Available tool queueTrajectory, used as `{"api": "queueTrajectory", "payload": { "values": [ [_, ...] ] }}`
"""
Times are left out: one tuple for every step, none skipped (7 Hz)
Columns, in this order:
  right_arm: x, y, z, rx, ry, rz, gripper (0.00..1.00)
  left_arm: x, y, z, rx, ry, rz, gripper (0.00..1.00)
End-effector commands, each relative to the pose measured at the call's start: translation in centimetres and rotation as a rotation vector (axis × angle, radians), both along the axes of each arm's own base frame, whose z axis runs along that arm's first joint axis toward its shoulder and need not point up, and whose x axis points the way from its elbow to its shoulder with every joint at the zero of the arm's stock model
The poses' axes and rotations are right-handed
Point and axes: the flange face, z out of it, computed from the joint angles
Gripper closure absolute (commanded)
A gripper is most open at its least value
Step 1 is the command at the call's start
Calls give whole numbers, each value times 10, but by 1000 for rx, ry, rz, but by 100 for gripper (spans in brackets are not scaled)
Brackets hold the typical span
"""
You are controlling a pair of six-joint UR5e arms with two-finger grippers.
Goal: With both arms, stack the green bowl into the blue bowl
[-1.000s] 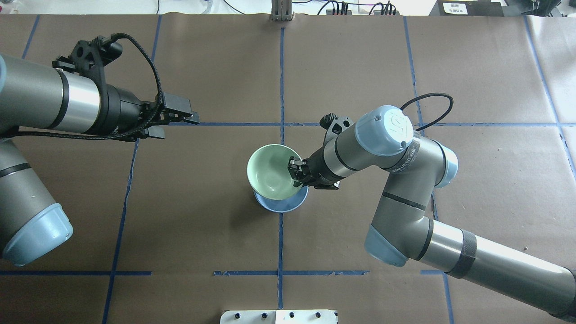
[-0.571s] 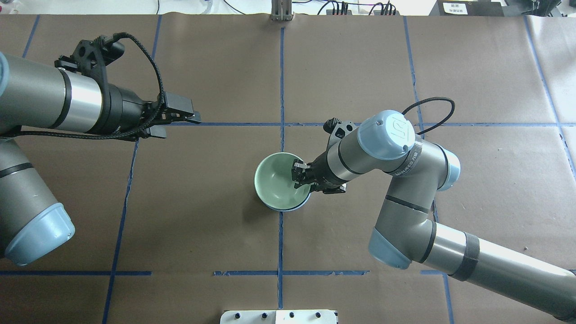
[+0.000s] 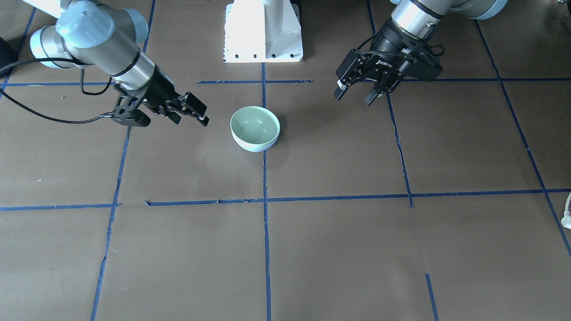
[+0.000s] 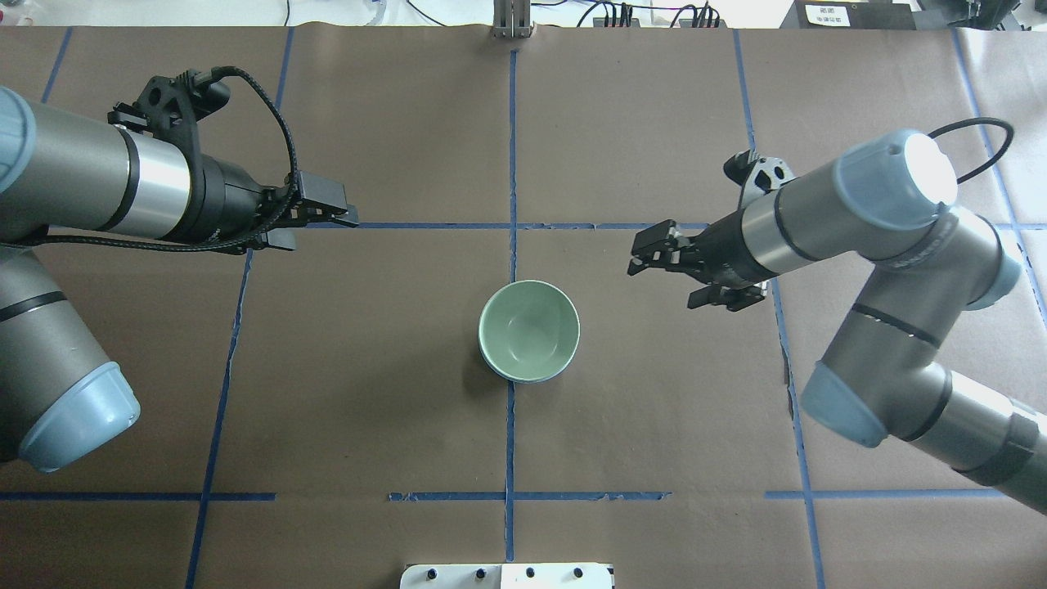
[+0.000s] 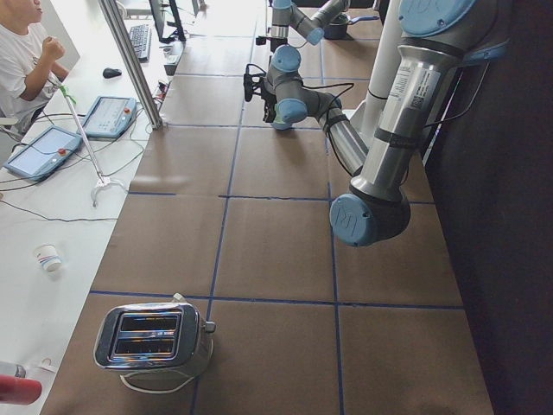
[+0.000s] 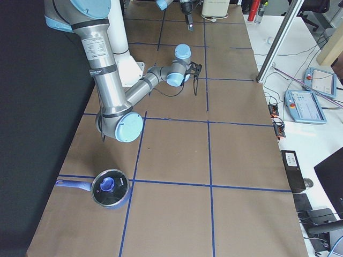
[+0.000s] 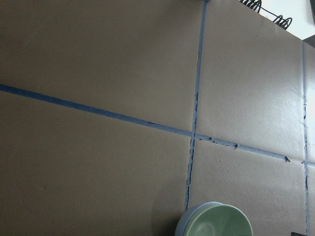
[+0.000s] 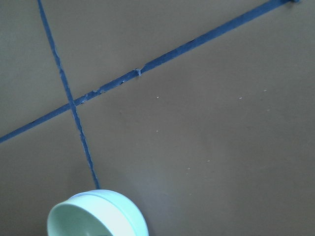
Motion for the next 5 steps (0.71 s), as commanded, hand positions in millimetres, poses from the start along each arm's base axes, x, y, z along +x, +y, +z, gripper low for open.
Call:
{"api": "queueTrajectory", "payload": {
  "values": [
    [119,-18,117,144,150,-55,0,-15,3,59,84,-131,57,10],
    [172,-31,175,234,247,-88,0,-27,7,96,137,-215,102,10],
    [216,-48,218,296,329,-133,0,-52,4,138,215,-318,150,10],
    [259,-56,259,354,400,-208,0,-70,-9,168,279,-454,238,10],
    [300,-61,291,404,442,-278,0,-94,-22,185,290,-569,319,10]
  ]
}}
